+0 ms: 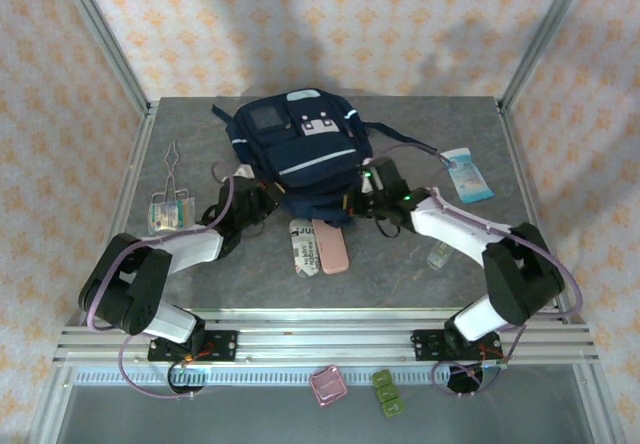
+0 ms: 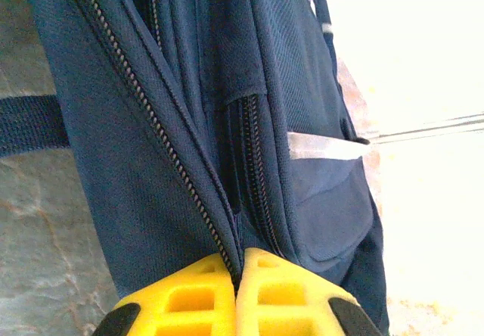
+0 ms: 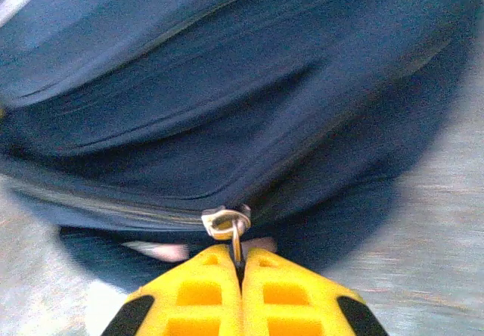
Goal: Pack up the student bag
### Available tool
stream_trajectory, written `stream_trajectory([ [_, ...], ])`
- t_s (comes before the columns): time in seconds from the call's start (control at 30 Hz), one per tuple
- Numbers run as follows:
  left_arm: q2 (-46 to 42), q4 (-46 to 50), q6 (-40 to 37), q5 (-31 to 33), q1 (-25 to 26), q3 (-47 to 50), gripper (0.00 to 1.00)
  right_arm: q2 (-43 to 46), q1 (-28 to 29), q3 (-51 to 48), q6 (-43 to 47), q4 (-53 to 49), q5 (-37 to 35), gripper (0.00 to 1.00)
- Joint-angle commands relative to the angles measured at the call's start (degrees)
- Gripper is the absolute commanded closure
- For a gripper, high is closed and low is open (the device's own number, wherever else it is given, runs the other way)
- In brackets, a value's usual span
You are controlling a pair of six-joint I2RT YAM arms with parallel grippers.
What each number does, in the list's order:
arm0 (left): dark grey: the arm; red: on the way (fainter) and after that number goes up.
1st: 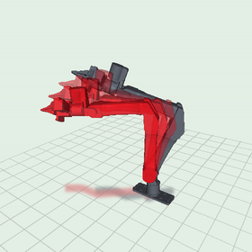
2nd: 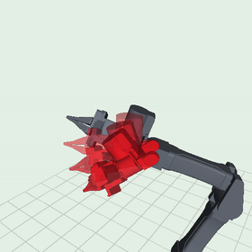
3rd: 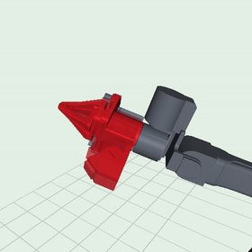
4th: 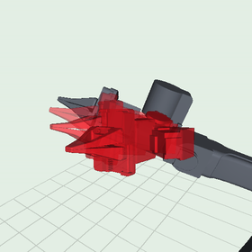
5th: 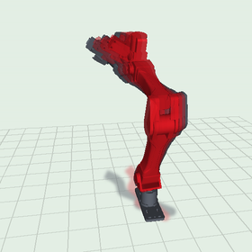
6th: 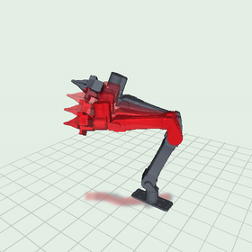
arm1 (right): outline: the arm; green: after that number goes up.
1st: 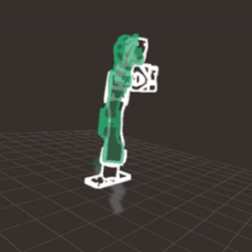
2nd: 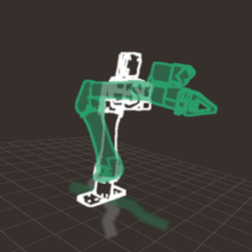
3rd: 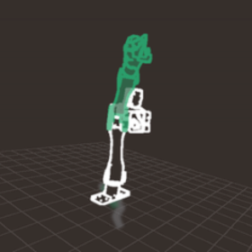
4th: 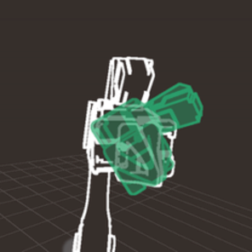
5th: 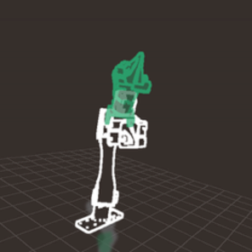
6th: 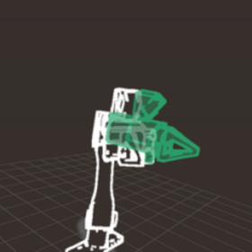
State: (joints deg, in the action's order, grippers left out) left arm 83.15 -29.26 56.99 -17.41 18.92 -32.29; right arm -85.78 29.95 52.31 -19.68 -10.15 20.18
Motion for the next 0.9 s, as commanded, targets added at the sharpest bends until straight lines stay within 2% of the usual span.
stream_trajectory([
  [0.0, -1.7, 1.6, -5.1, 3.9, -3.0, -1.0, 1.0, 1.6, -6.3, -2.9, 3.1, -6.4, -10.3, 1.0],
  [0.07, -0.5, 2.1, -6.4, 2.4, -3.0, -2.8, 1.0, 1.3, -6.6, -2.8, 3.9, -5.0, -10.9, 1.0],
  [0.2, 2.9, 3.7, -9.2, -0.2, -2.9, -7.5, 1.0, 2.4, -5.9, -2.4, 3.3, -3.2, -6.6, 1.0],
  [0.5, 12.0, 10.9, -17.7, -3.5, -3.5, -22.3, 1.0, 17.3, 0.9, -5.5, 0.8, -6.8, -4.8, 1.0],
  [0.63, 14.2, 10.9, -17.8, -2.7, -6.0, -25.0, 1.0, 17.8, 3.8, -6.7, -2.6, -2.9, -2.1, 1.0],
  [0.73, 15.7, 13.0, -17.5, -4.1, -9.1, -26.7, 1.0, 15.5, 4.1, -6.5, -3.3, -0.5, -4.4, 1.0],
  [0.8, 14.8, 14.8, -17.7, -5.0, -11.4, -26.1, 1.0, 13.3, 4.0, -5.6, -2.3, 1.1, -5.7, 0.87],
  [0.87, 12.9, 16.0, -18.2, -5.0, -13.9, -24.1, 1.0, 10.8, 3.9, -4.2, -1.1, 2.7, -5.7, 0.85],
])
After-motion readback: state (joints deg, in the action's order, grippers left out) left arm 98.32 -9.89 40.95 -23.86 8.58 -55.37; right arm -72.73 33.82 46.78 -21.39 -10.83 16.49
